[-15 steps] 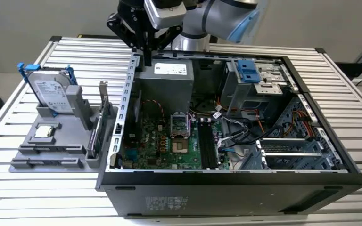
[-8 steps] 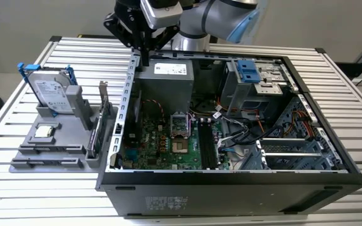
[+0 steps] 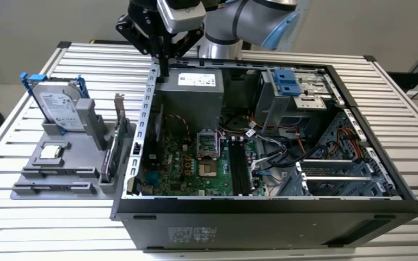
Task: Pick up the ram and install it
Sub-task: 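Reach for the ram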
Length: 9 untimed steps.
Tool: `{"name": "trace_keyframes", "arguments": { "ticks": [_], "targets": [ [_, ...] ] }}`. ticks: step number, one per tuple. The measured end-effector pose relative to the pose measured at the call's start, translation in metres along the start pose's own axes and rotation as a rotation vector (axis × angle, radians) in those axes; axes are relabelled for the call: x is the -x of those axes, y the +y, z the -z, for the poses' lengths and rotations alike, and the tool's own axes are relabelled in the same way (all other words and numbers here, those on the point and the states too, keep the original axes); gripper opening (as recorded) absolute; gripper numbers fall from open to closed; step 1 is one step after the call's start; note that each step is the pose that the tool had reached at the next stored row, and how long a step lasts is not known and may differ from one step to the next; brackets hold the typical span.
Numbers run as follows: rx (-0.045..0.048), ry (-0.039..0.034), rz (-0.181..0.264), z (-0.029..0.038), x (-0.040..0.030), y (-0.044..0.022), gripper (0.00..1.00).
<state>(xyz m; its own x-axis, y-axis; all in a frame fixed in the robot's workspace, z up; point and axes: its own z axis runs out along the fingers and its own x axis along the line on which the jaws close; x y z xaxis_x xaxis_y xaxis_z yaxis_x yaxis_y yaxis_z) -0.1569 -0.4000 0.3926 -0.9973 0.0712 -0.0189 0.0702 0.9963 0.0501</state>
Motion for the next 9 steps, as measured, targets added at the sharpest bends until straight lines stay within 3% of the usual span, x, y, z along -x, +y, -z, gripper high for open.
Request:
{"name": "trace_keyframes", "arguments": {
  "ticks": [9],
  "targets": [
    [0.0000,-0.0001,0.000,0.0001,-0.0037,-0.0003,0.00]
  ]
}}
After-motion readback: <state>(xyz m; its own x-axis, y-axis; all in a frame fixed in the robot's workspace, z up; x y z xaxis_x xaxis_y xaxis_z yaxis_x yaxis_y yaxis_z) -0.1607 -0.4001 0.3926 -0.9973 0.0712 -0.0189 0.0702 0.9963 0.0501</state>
